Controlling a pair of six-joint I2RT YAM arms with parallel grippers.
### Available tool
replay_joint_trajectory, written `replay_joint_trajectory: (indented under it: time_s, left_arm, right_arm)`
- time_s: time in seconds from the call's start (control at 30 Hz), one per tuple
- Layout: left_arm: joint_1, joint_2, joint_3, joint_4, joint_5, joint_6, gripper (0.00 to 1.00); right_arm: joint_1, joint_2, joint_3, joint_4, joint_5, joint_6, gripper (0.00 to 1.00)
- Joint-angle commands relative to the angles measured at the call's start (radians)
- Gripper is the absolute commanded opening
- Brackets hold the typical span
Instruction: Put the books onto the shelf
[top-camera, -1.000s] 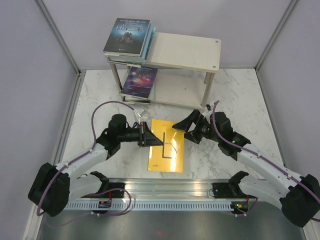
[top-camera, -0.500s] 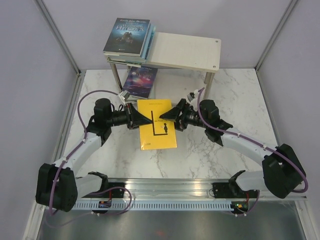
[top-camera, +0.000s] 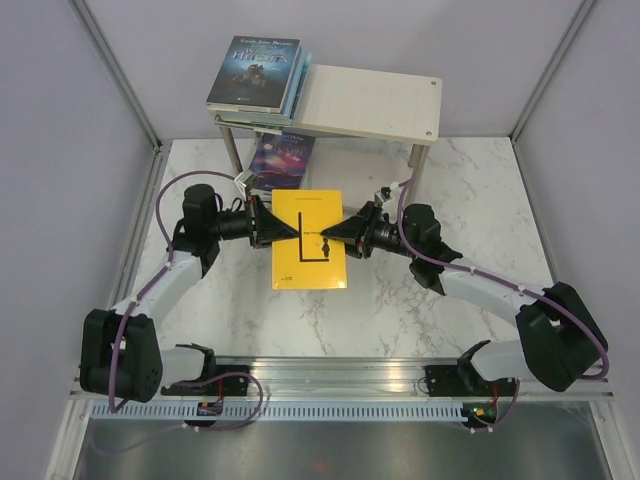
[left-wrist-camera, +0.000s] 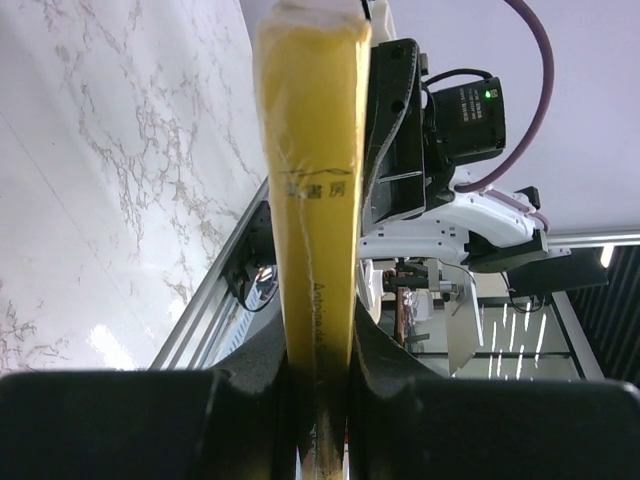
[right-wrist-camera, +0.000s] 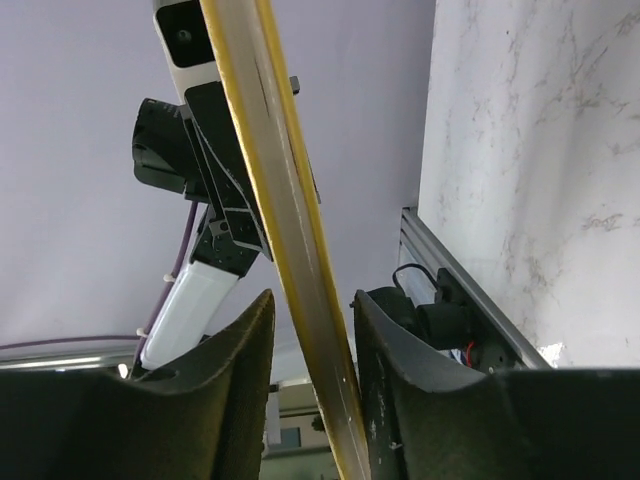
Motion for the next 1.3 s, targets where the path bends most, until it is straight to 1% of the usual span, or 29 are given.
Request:
replay_joint_trajectory:
  time_s: [0.0,0.03,0.1,0.17,0.2,0.23,0.27,0.33,0.37,0.43,0.47,0.5,0.53,0.6,0.63,0.7,0.83,0.87,0.9,0.97,1.1,1.27]
  left_arm:
    - [0.016,0.037,0.022,-0.020,-0.105,0.083,0.02]
    - [0.021,0.041,0.025,-0.022,-0.108,0.083,0.02]
    - [0.038,0.057,0.035,-0.033,-0.123,0.083,0.02]
    - [0.046,0.068,0.049,-0.043,-0.126,0.083,0.02]
    - [0.049,0.077,0.068,-0.051,-0.128,0.095,0.02]
    - [0.050,0.080,0.083,-0.104,-0.129,0.108,0.02]
    - [0.053,0.084,0.104,-0.146,-0.147,0.155,0.07]
    - [0.061,0.081,0.186,-0.282,-0.186,0.229,0.26]
    - [0.075,0.076,0.239,-0.410,-0.231,0.302,0.42]
    - [0.093,0.051,0.278,-0.497,-0.269,0.355,0.55]
    - [0.121,0.032,0.308,-0.576,-0.295,0.391,0.65]
    - [0.136,0.031,0.322,-0.611,-0.305,0.410,0.70]
    - [0.153,0.010,0.335,-0.649,-0.315,0.427,0.85]
    - [0.179,-0.025,0.370,-0.744,-0.374,0.477,0.92]
    - [0.200,-0.062,0.384,-0.744,-0.375,0.477,0.92]
    - [0.202,-0.096,0.417,-0.744,-0.375,0.477,0.92]
    - [0.202,-0.197,0.392,-0.744,-0.375,0.477,0.92]
    - [0.202,-0.232,0.382,-0.849,-0.613,0.503,1.00]
    - [0.202,-0.245,0.379,-0.943,-0.626,0.501,1.00]
    - [0.202,-0.278,0.373,-0.959,-0.632,0.496,1.00]
    - [0.204,-0.311,0.372,-0.997,-0.631,0.516,1.00]
    - [0.202,-0.334,0.393,-1.063,-0.675,0.557,1.00]
  right_arm:
    - [0.014,-0.023,0.059,0.312,-0.099,0.130,0.40]
    - [0.014,-0.029,0.062,0.310,-0.099,0.130,0.31]
    - [0.016,-0.033,0.059,0.303,-0.097,0.125,0.18]
    - [0.014,-0.035,0.048,0.300,-0.091,0.125,0.00]
    - [0.014,-0.035,0.044,0.301,-0.082,0.125,0.00]
    - [0.016,-0.035,0.039,0.298,-0.059,0.125,0.00]
    - [0.014,-0.035,0.041,0.265,-0.047,0.116,0.00]
    - [0.013,-0.029,0.051,0.222,-0.011,0.091,0.00]
    - [0.011,-0.024,0.056,0.189,-0.001,0.085,0.00]
    - [0.010,-0.004,0.079,0.171,0.015,0.071,0.00]
    - [0.007,0.011,0.096,0.169,0.021,0.071,0.00]
    - [0.005,0.011,0.096,0.172,0.021,0.071,0.00]
    - [0.005,0.032,0.119,0.177,0.021,0.070,0.00]
    - [-0.001,0.066,0.140,0.174,0.021,0.065,0.00]
    - [-0.004,0.079,0.162,0.172,0.023,0.065,0.00]
    - [-0.009,0.118,0.182,0.174,0.036,0.062,0.00]
    - [-0.025,0.207,0.252,0.163,0.059,0.062,0.00]
    - [-0.028,0.229,0.266,0.169,0.064,0.067,0.00]
    - [-0.032,0.270,0.283,0.174,0.067,0.077,0.00]
    - [-0.035,0.309,0.340,0.180,0.073,0.077,0.00]
    - [-0.036,0.410,0.473,0.139,0.093,0.059,0.00]
    - [-0.048,0.496,0.568,0.109,0.134,0.048,0.00]
